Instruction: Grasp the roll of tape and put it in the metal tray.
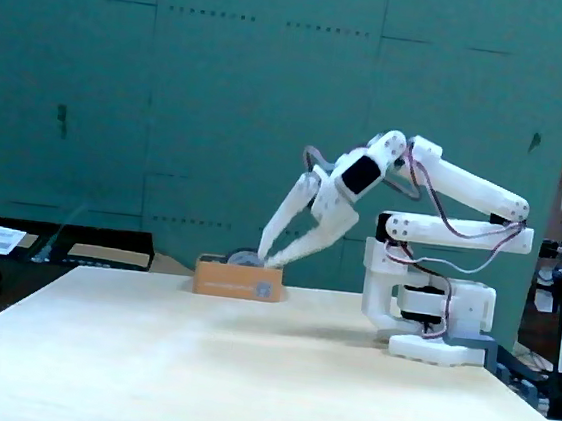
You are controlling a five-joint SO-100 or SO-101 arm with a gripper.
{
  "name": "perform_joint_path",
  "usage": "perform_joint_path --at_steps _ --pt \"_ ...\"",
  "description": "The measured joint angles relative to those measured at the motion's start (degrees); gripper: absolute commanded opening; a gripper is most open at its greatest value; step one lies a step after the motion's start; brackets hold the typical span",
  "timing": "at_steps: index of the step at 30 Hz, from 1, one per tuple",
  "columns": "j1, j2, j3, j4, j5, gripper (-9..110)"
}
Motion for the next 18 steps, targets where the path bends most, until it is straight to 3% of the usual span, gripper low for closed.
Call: perform_joint_path --at_steps 6,11,18 --pt "0.0 0.0 8.26 -2.9 0.0 -1" --pt "0.0 -0.18 14.77 -12.92 -4.39 0" --pt "0.0 -0.09 15.29 -16.96 -7.38 -1"
